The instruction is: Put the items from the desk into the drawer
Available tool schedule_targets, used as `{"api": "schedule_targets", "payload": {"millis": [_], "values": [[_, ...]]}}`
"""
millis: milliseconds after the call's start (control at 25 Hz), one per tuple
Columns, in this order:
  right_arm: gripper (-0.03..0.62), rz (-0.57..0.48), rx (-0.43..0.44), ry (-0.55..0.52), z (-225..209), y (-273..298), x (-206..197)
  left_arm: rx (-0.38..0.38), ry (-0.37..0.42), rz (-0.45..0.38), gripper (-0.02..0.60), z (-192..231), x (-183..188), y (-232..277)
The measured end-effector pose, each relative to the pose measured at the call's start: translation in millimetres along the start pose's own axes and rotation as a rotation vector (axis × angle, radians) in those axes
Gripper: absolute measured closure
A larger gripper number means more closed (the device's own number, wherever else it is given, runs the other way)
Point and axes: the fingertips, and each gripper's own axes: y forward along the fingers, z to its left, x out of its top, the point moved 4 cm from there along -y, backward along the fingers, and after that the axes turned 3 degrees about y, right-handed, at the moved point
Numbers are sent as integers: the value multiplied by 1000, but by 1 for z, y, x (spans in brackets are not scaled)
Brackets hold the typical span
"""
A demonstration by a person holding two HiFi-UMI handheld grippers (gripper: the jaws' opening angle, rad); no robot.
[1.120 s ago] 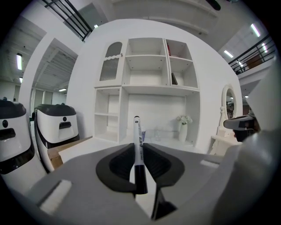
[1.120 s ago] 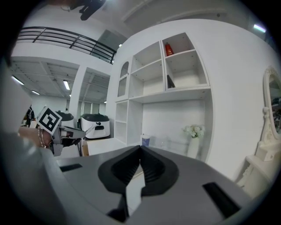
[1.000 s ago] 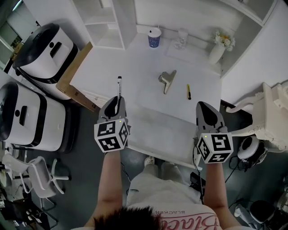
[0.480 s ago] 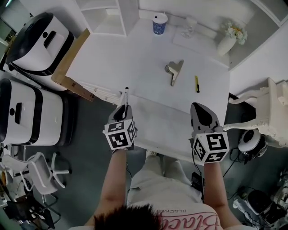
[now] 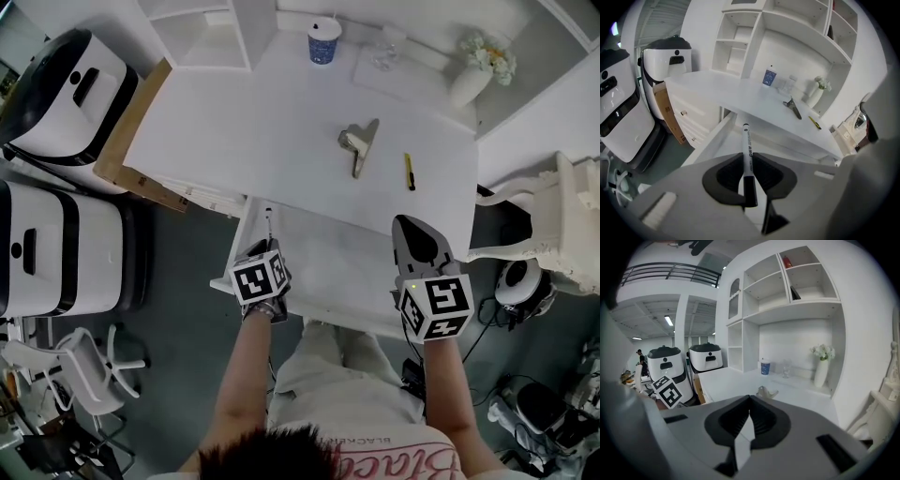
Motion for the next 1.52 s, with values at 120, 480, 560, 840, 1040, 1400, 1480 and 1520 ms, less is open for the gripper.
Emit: {"api": "schedule_targets", "payload": {"millis": [120,480,560,840,1040,1400,1480,1520], "values": [[586,13,-10,2,-4,1,-3,-8,-21,51,511,0,-8,16],[586,44,-32,-5,-13,1,-9,-17,-121,217,511,4,-35,65],[586,55,-34,-21,-17,-3,-10,-12,-141,235,511,1,-39,72],[586,51,-64,-36,-28,-14,-8,16,-175,290,509,-3,-49,85],[586,34,-74,-24,-35,-21,-5,54,-171,321,509,-5,-55,87],[586,12,-64,-28,-35,-28,3,21,-210,287,376,-8,-50,75],[586,4,-60,-34,-34,-30,6,5,-222,258,350,-8,-44,69],[586,0,-59,-37,-33,-30,8,-2,-226,242,338,-8,-40,65]]}}
